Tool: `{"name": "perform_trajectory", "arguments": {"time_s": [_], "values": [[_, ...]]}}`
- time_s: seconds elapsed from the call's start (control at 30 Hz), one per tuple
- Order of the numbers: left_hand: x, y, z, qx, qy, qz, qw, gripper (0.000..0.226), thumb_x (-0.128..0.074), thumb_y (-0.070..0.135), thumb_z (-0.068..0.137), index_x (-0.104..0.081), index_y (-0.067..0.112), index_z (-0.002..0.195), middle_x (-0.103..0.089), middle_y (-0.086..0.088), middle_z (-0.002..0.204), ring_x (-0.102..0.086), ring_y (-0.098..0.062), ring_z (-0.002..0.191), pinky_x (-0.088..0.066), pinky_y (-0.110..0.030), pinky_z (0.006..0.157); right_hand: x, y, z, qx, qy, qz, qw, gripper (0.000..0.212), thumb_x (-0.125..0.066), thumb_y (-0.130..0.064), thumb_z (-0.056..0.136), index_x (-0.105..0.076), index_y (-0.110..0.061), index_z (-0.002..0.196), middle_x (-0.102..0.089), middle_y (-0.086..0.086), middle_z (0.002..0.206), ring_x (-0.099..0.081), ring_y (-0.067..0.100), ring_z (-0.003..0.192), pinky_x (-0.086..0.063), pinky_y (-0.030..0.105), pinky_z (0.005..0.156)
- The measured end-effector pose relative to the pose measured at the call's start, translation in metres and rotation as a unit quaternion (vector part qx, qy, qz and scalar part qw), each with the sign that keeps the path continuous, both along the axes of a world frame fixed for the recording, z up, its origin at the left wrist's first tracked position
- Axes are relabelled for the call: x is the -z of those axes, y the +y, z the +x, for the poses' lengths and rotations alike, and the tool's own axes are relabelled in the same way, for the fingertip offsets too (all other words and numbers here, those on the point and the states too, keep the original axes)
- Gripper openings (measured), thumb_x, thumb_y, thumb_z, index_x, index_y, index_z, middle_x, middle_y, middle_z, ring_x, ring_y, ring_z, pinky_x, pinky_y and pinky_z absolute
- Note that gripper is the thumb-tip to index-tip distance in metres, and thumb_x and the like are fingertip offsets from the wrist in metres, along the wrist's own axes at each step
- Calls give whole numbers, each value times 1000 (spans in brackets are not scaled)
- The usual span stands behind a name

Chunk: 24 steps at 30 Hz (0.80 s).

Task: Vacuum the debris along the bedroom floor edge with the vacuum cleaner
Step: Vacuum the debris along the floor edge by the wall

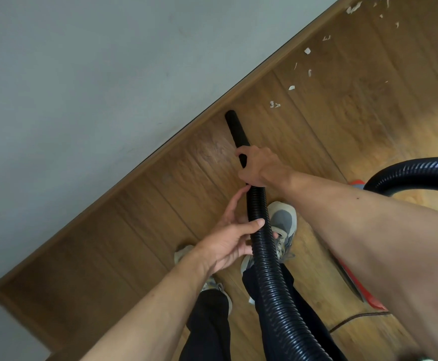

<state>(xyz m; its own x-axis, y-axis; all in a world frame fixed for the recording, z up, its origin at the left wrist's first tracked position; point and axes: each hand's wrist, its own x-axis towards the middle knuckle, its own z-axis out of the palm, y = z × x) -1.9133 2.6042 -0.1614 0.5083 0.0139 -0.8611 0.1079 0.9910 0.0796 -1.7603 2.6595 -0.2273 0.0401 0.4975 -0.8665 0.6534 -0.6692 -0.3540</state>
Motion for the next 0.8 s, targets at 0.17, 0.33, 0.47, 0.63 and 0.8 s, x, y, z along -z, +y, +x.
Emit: {"name": "perform_trajectory", "arguments": {"time_s": [0.17, 0.33, 0.47, 0.63, 0.8], "values": [[-3, -5, -3, 11, 4, -6, 1000, 78, -56, -9, 93, -36, 44, 147, -65, -22, 120, -69, -39, 94, -60, -56, 81, -2, -7, 0, 11, 3, -14, 1000, 63, -54, -15, 88, -39, -28, 148, -54, 12, 135, -60, 28, 105, -47, 30, 73], [-8, -9, -9, 40, 15, 9, 999, 79, -57, -9, 93, -35, 44, 147, -69, -17, 117, -70, -37, 92, -57, -60, 85, -6, -20, -4, 47, 17, -16, 999, 67, -52, -13, 87, -36, -31, 150, -52, 12, 138, -59, 29, 108, -48, 31, 75], [-12, -7, -15, 74, 31, 29, 996, 77, -59, -8, 93, -38, 47, 144, -71, -11, 116, -70, -34, 93, -54, -63, 87, -5, -33, -7, 110, 40, -7, 993, 65, -52, -14, 89, -37, -34, 148, -51, 12, 138, -57, 30, 111, -52, 34, 83], [-15, 7, -12, 110, 41, 47, 992, 76, -60, -6, 93, -40, 47, 143, -69, -12, 119, -71, -34, 94, -57, -61, 81, -2, -31, -2, 195, 57, -2, 979, 62, -50, -8, 88, -42, -32, 145, -52, 12, 137, -56, 26, 105, -46, 30, 75], [-14, 19, 6, 143, 34, 60, 987, 75, -60, -6, 94, -40, 47, 143, -66, -16, 117, -71, -37, 96, -54, -68, 85, 2, -28, 17, 238, 46, -13, 970, 62, -49, -8, 89, -42, -34, 145, -53, 11, 136, -58, 25, 99, -46, 25, 61]]}}
